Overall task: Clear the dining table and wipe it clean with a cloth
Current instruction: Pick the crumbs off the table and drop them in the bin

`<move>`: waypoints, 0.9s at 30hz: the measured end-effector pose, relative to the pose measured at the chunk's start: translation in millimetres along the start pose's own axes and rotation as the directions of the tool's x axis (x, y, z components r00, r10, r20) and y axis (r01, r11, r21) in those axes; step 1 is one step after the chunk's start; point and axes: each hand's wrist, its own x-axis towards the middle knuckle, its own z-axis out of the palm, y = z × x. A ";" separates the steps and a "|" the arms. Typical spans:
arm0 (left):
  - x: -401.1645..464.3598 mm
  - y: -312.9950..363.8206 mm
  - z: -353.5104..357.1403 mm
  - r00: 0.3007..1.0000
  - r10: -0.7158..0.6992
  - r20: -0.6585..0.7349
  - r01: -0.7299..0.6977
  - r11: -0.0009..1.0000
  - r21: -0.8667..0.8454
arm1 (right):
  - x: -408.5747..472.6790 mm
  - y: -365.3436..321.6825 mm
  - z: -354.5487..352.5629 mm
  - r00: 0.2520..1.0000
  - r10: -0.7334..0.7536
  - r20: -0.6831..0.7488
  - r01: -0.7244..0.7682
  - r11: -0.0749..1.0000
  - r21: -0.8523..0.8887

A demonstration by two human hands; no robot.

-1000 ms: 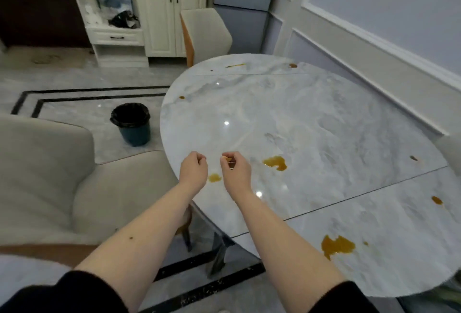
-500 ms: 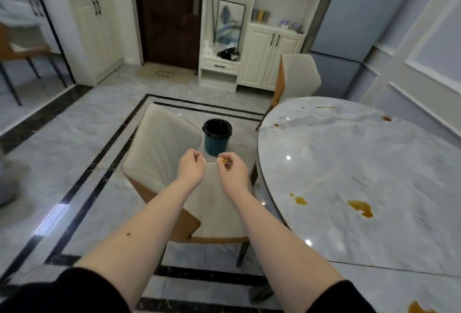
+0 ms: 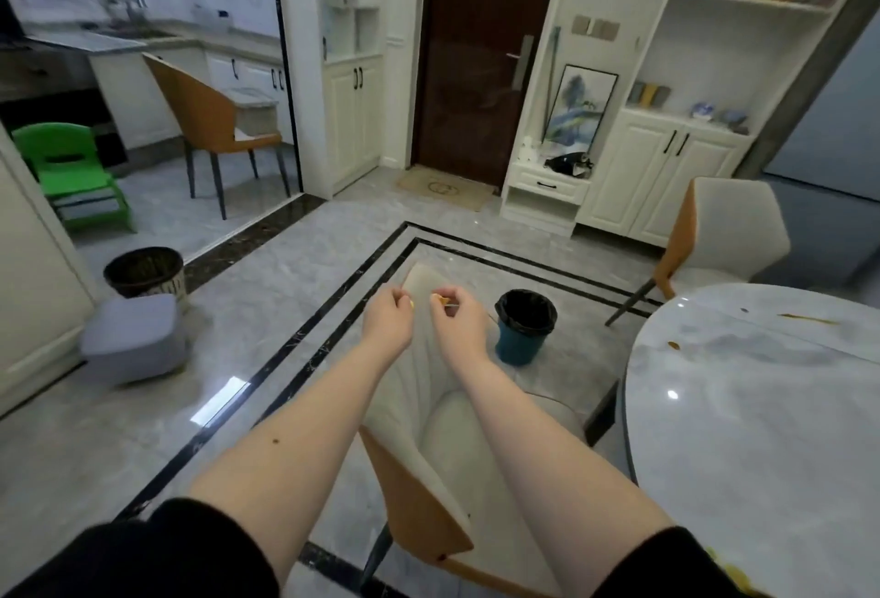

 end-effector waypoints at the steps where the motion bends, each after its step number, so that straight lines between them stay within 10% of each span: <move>1: 8.5 -2.3 -4.2 1.000 -0.005 -0.017 0.005 1.000 0.004 | 7.4 -0.6 9.3 1.000 -0.011 0.017 0.011 1.000 0.004; 27: 373.8 -103.3 -190.6 0.985 -0.164 -0.049 0.161 0.985 -0.056 | 223.5 -70.1 356.8 0.996 0.005 0.084 -0.003 1.000 -0.021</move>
